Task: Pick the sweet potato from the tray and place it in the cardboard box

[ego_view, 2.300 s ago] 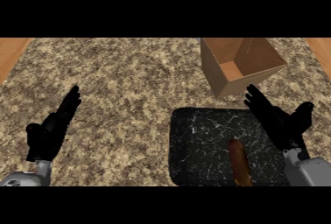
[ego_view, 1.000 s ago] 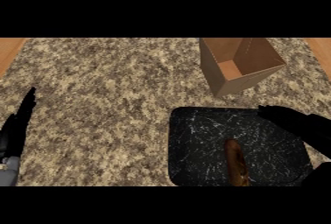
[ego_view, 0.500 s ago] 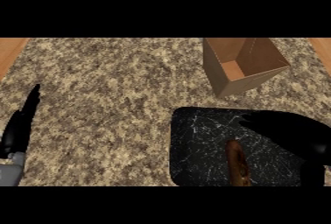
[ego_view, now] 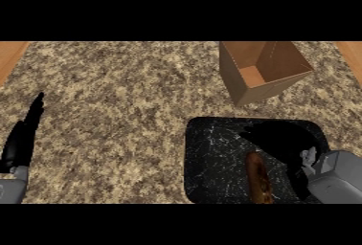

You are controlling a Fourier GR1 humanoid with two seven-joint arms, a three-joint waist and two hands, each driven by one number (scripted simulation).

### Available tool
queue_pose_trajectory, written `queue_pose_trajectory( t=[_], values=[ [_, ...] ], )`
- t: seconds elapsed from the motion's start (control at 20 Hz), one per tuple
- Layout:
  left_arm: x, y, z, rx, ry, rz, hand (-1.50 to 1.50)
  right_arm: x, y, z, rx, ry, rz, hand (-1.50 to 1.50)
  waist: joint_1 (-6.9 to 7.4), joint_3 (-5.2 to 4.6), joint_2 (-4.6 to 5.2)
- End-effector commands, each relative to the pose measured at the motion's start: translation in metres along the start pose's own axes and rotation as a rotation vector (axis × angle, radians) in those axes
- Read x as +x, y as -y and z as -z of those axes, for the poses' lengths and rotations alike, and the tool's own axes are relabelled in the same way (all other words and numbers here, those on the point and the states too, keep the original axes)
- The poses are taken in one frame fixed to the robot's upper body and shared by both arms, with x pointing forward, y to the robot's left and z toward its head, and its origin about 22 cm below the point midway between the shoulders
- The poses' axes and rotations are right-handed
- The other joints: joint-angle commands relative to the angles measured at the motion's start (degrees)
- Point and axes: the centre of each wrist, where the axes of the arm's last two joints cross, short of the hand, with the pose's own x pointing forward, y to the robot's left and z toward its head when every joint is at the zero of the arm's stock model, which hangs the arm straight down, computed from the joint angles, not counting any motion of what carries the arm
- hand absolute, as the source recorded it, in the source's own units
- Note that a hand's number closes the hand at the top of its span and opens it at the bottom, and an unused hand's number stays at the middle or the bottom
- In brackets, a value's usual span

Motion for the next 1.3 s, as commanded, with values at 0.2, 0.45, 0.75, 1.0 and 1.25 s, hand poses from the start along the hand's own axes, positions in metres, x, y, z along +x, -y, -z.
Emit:
queue_pose_trajectory(
  t=[0.2, 0.45, 0.75, 1.0, 1.25],
  values=[
    [0.000, -0.009, -0.004, 0.022, -0.005, 0.004, 0.00, 0.001, -0.004, 0.004, 0.021, 0.008, -0.021, -1.50, -0.42, 0.03, -0.09],
    [-0.008, 0.001, -0.004, 0.007, 0.001, 0.004, 0.00, 0.019, -0.023, 0.025, 0.032, 0.018, -0.022, -1.50, -0.51, 0.03, -0.05],
    [-0.012, 0.004, -0.013, 0.006, -0.021, 0.005, 0.00, 0.039, -0.004, 0.014, 0.048, 0.103, 0.015, -1.50, -0.49, 0.02, -0.11],
    [0.019, -0.013, 0.005, 0.011, -0.001, 0.014, 0.00, 0.060, -0.002, 0.016, 0.018, 0.142, 0.011, -1.50, -0.47, 0.03, -0.11],
    [-0.008, 0.012, -0.014, 0.007, 0.000, 0.006, 0.00, 0.057, -0.021, 0.007, 0.089, 0.056, -0.041, -1.50, -0.61, 0.01, -0.15]
  ],
)
